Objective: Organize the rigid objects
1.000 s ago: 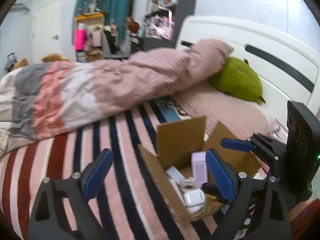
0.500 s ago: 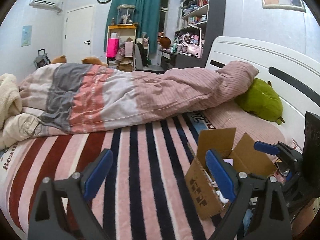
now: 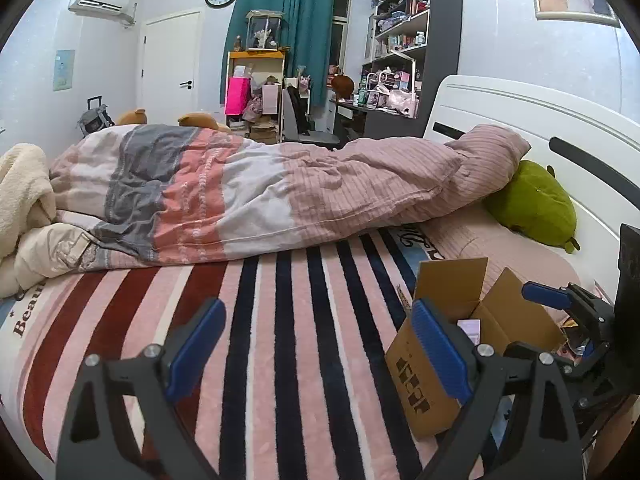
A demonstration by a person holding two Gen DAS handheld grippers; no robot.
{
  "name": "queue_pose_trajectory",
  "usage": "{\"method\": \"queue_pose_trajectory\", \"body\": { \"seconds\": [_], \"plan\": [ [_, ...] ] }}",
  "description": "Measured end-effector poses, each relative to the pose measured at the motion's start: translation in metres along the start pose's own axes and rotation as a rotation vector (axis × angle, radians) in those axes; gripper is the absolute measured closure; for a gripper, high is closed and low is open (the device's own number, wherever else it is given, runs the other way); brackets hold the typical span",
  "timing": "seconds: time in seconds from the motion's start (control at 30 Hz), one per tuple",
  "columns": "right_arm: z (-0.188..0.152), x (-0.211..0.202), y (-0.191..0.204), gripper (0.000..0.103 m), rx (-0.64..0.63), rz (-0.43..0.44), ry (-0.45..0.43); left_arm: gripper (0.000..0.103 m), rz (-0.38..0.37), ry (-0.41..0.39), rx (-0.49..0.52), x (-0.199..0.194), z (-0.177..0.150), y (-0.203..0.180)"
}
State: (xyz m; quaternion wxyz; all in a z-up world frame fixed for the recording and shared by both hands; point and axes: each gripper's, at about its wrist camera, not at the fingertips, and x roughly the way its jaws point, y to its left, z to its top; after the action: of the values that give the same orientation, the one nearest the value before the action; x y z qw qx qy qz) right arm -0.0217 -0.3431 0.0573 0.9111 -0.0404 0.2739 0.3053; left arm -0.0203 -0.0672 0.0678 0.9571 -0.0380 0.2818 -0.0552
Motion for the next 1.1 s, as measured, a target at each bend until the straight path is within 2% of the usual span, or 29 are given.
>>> {"method": "queue_pose_trajectory", "body": {
  "seconds": [0.57, 1.1],
  "plan": [
    [0.0006, 0.0012, 0.0004, 0.0, 0.003, 0.006, 0.002, 0.01, 0.051, -0.001, -0.011, -0.003, -0.0028, 0.0099],
    [0.0015, 0.0025, 0.0029, 0.0, 0.001, 0.021, -0.002, 0.01, 0.053, -0.001, -0.01, -0.004, -0.003, 0.01]
  ]
}}
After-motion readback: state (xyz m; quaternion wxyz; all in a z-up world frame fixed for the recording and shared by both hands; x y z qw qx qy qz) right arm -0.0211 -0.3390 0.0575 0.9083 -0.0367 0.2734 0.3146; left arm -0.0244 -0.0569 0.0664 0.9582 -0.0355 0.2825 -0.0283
